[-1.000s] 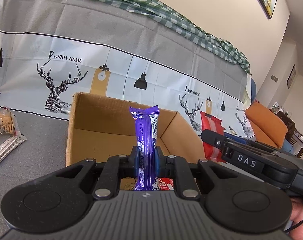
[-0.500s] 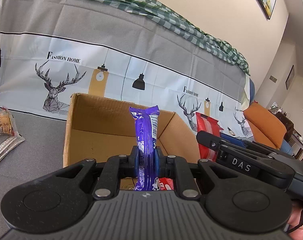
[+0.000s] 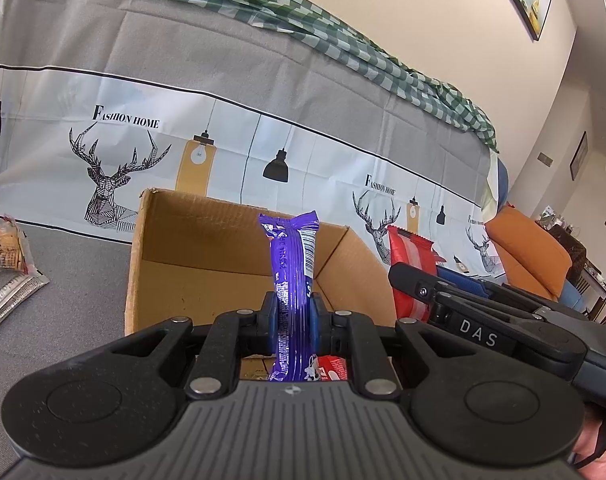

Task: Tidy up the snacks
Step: 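Lower both snacks into the box and open both tools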

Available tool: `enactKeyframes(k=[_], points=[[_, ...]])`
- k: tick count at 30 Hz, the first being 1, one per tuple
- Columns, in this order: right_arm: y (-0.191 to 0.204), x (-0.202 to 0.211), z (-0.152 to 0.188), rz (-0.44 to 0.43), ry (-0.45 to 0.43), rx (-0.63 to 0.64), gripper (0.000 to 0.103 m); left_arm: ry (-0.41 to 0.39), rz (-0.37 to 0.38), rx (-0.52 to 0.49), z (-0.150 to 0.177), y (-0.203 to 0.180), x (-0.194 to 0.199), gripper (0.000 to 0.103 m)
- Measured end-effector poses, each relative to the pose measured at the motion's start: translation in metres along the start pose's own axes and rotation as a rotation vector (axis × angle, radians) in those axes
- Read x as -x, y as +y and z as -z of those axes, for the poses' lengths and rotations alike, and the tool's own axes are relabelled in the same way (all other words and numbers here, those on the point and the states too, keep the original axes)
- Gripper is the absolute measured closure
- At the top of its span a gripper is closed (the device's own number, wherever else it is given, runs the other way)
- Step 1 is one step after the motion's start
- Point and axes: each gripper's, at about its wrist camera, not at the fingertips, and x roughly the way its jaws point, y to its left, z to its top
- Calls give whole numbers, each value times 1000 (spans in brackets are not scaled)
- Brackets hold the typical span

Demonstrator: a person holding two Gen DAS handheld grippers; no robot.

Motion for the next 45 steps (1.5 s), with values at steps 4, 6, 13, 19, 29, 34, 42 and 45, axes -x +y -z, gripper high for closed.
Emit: enactKeyframes(k=[4, 6, 13, 19, 29, 34, 42, 45], points=[[1, 0, 0, -2, -1, 5, 58, -1, 0, 0, 0, 0, 0, 87], [1, -1, 0, -3, 0, 6, 58, 0, 1, 1, 0, 0, 0, 87], [1, 0, -1, -6, -3, 9, 58, -3, 2, -1, 0, 0, 1, 87], [3, 0, -1, -11, -6, 9, 58, -3, 2, 1, -1, -1, 0, 87], [6, -1, -1, -5, -7, 12, 41, 18, -4, 13, 1, -2, -4, 55], [8, -2, -3, -7, -11, -20, 41, -16, -30, 0, 1, 0, 2, 59], [27, 1, -6, -37, -36, -72, 41, -55, -113, 16, -8, 30, 42, 81], [39, 3, -6, -60, -42, -95, 44, -38, -143, -10, -21, 49, 56, 81]])
